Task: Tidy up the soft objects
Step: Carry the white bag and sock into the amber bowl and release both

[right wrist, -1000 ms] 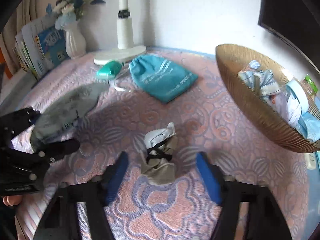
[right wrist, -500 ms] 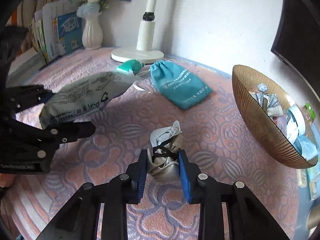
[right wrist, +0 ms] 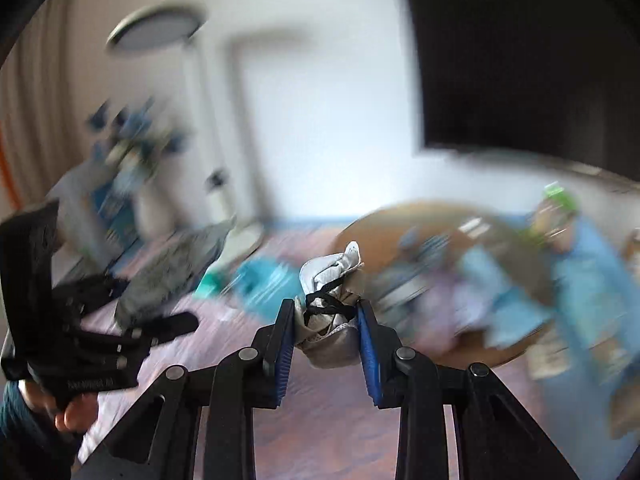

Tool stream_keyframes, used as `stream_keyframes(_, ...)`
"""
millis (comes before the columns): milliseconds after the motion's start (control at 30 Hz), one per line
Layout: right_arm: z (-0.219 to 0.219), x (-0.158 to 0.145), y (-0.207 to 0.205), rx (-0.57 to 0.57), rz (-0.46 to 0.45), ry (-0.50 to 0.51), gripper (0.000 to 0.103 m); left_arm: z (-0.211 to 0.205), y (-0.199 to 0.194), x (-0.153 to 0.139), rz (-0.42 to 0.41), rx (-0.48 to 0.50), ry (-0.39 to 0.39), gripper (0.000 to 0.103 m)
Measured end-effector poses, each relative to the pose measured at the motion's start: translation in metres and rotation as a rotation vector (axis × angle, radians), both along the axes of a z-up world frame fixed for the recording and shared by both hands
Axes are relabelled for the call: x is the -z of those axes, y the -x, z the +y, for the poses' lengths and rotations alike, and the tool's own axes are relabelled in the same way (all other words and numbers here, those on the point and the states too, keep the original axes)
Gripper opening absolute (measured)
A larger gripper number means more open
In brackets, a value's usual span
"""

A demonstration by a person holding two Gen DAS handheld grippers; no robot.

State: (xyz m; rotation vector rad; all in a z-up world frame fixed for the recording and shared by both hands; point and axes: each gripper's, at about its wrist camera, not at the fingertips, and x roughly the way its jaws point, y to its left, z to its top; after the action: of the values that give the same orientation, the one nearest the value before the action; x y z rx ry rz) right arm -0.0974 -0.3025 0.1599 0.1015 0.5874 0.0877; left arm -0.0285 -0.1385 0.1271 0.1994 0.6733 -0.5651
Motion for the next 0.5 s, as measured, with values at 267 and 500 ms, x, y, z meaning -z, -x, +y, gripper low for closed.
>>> stream_keyframes(267, -0.067, -0.035, -0.019, 0.182, -0.029, -0.023, 0.029, -0.092, -0.061, -0.007, 0.016, 0.035, 0.005, 0.062)
stream_keyframes(500, -0.085, -0.013, -0.037, 0.193, 0.051, -0.015, 0.069, -0.104, -0.074, 0.009, 0.065, 0.007, 0.015, 0.079)
